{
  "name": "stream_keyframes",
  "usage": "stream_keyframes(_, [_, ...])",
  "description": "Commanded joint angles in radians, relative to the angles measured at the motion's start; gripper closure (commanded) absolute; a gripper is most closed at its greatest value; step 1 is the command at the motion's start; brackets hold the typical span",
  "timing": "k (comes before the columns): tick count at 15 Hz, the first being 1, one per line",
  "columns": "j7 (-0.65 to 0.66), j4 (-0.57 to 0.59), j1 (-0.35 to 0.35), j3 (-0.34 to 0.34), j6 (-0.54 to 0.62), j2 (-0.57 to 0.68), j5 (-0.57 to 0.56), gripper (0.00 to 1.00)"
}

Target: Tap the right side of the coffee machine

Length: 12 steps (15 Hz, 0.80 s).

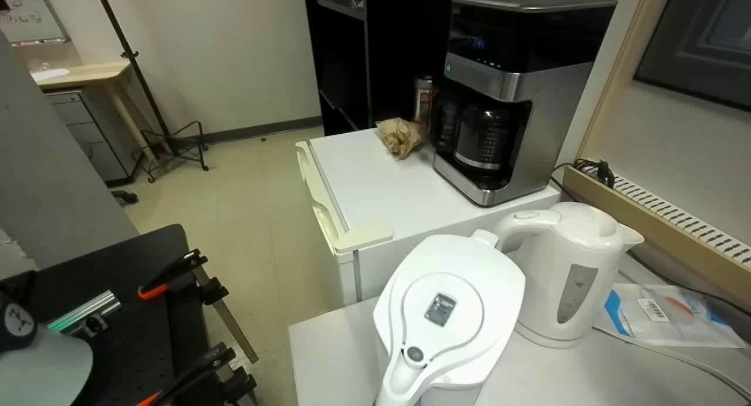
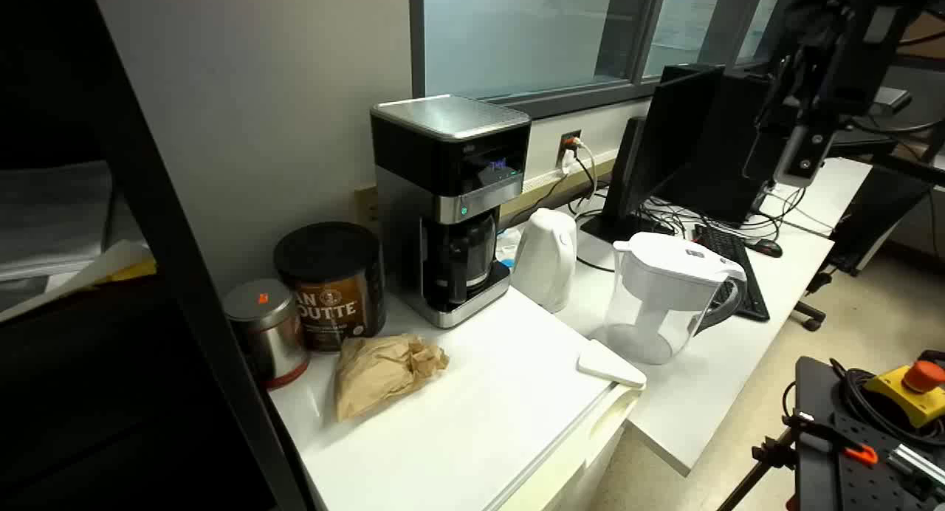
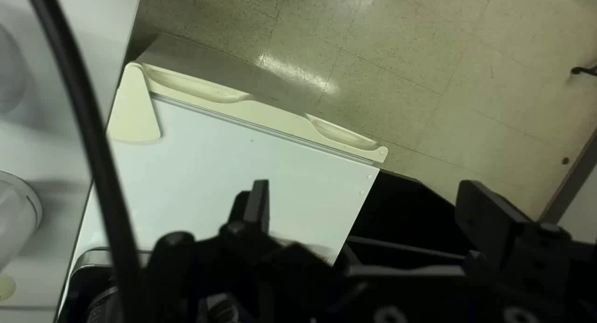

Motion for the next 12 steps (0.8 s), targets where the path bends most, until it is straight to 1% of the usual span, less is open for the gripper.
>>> stream_keyframes(1, [-0.007, 0.002, -0.024, 0.019, -0.004, 0.001, 0.008, 0.00])
stream_keyframes(7, [-0.007, 0.002, -0.024, 0.019, -0.004, 0.000, 0.008, 0.00])
stream_keyframes(8, [-0.011, 0.001, -0.027, 0.024, 0.009, 0.006, -0.006, 0.00])
stream_keyframes(10, [-0.005, -0.002, -0.043, 0.047, 0.047, 0.028, -0.071, 0.00])
stream_keyframes(12, [-0.008, -0.018, -0.055, 0.067, 0.116, 0.041, -0.150, 0.00])
